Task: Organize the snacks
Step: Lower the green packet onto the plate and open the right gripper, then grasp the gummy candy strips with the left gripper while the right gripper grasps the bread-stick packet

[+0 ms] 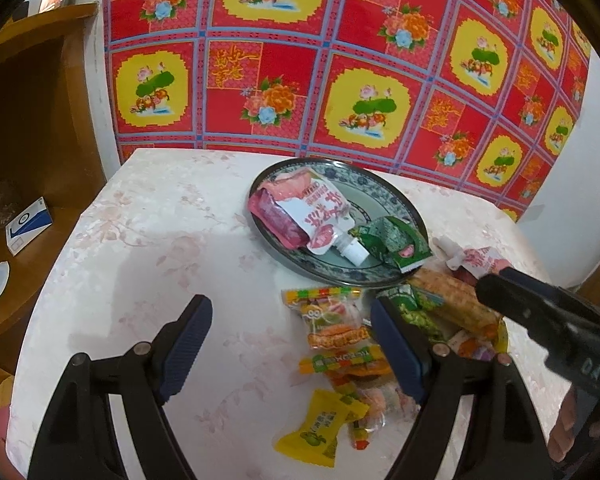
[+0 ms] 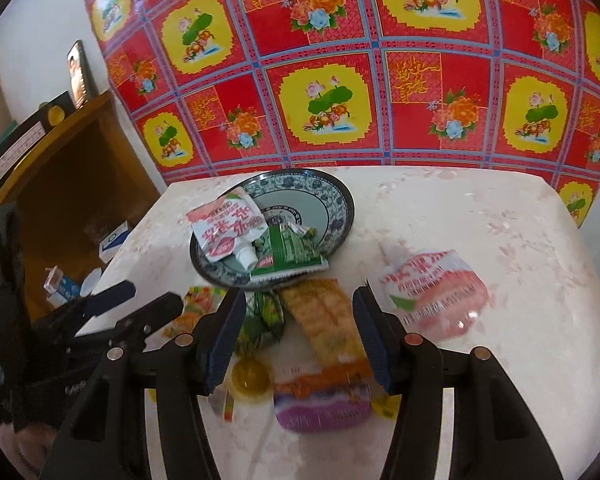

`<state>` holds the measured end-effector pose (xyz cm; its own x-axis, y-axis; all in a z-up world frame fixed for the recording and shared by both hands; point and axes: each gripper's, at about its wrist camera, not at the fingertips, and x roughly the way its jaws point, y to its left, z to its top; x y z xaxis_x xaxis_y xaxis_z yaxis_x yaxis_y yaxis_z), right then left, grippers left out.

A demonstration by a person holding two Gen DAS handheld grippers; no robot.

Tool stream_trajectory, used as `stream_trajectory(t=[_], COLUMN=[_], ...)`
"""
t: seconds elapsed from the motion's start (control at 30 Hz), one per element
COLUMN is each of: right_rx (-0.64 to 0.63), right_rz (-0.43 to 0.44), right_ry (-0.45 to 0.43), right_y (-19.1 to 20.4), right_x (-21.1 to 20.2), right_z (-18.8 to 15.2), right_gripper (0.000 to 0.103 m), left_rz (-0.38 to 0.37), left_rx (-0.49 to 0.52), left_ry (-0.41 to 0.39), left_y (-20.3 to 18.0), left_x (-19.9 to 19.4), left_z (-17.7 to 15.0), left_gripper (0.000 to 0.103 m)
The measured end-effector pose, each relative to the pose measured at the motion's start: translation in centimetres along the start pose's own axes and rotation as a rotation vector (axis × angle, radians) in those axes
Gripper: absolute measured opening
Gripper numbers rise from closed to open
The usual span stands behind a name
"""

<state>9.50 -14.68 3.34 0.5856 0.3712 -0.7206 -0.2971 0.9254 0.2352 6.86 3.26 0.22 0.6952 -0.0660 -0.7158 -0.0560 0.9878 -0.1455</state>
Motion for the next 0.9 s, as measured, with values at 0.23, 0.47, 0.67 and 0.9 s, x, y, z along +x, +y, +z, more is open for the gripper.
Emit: stream_trajectory(t=[0.23, 0.47, 0.67, 0.9], right_rx=[-0.044, -0.021, -0.011, -0.013], right_rz=[-0.021, -0.014, -0.014, -0.022], right_ry=[-0.003, 0.011, 0.025, 0.031], right_y=[0.2, -0.4, -0.7, -1.0], right_x=[-1.1, -0.9, -0.5, -0.2], right_z=[-1.5, -2.0, -2.2, -2.2], right_gripper=[0.057, 0.057, 0.057, 0.057], left_rz=[0.001, -0.002, 0.0, -0.002], left_rx=[0.04, 0.056, 0.044, 0.014], left_ry=[0.012, 0.034, 0.051, 0.079], left_y=[-0.8, -1.3, -1.0, -0.7], left_x=[0.5, 1.2, 2.0, 2.9], left_z=[-0.4, -0.7, -0.9, -0.9], left_gripper=[0.085, 0.085, 0.082, 0.081])
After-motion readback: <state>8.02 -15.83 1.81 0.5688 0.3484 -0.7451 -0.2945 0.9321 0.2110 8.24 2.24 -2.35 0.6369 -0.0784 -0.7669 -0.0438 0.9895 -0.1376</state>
